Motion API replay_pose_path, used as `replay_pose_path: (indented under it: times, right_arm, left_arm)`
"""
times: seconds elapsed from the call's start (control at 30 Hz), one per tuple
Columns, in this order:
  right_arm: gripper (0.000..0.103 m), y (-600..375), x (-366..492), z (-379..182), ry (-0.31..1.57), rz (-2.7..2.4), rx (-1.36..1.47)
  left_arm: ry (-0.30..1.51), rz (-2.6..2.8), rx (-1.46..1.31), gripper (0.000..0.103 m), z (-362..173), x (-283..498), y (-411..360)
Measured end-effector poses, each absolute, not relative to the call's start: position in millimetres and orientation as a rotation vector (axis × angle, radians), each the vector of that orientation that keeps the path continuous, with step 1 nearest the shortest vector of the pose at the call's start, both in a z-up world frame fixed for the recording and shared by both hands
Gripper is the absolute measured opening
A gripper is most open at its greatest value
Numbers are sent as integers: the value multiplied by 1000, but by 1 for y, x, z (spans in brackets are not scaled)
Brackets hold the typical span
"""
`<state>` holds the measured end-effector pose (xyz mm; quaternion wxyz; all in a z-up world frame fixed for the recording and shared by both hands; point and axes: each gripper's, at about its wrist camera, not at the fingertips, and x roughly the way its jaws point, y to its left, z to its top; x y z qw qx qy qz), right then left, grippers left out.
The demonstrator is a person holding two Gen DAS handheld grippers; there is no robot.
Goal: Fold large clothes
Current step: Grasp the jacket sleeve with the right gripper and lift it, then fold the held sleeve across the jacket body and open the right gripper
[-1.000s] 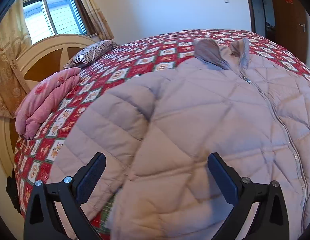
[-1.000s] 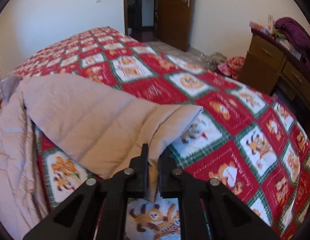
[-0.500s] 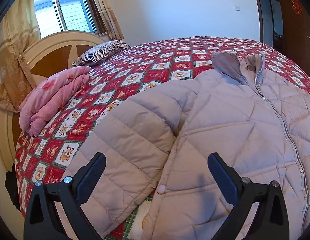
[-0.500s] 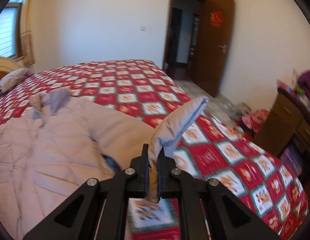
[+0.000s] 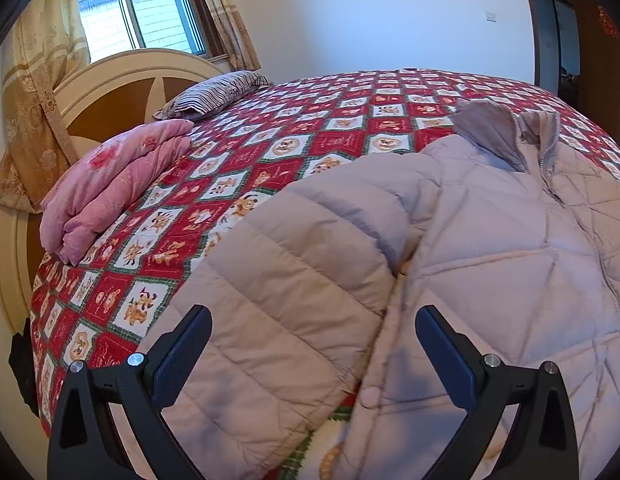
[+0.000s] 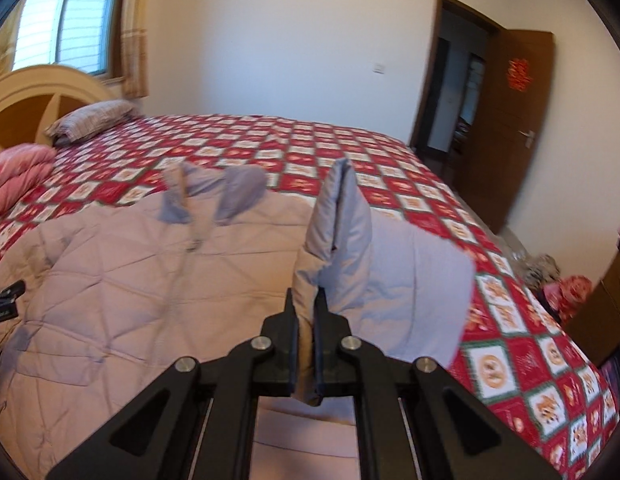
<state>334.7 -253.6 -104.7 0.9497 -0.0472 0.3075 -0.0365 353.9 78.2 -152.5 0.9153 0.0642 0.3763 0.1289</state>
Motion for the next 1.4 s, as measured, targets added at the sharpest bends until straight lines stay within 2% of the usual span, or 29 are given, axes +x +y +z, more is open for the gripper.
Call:
replay_pose_path:
  times: [0.43,0.53,0.57,0.63,0.67,0.7,0.83,0.97,1.03,1.1,1.27,1.4]
  right_arm:
    - [7,-146,369,-131,645,100,-179]
    - [11,-130,379,-144,666,141,-150]
    - [15,-127,381,-148,684,160,-136]
    - [45,-124,381,-152,712,204,-99]
    - [71,-126,377,-152,706,238,-66]
    - [76,-128,370,-150,689,262,-53]
    - [76,-144,338,-134,658,321,-71]
    - [76,-209,320,-113,605,252,9]
    - [73,-256,327,-106,593,150,90]
    - [65,-303,341,-106,601,26,165]
    - [60,-399,391,-123,626,-215,308]
    - [60,-384,441,-164,771,-98,251]
  left_arm:
    - [781,326,133,102,-158,362,108]
    - [782,336,142,102,-157,362,109]
    - [779,341,145,102,-156,362,109]
    - [771,353,147,102,-152,362,108]
    - [768,357,149,102,-150,362,108]
    - [757,366,154,102,-146,361,105]
    - [690,360,187,102,-126,360,81]
    - [635,303,200,102,-108,365,31]
    - [620,270,216,102,-104,372,-5]
    - [612,254,233,102,-104,381,-33]
    - [604,306,343,102,-128,408,-84]
    - [651,398,464,102,-167,435,-86]
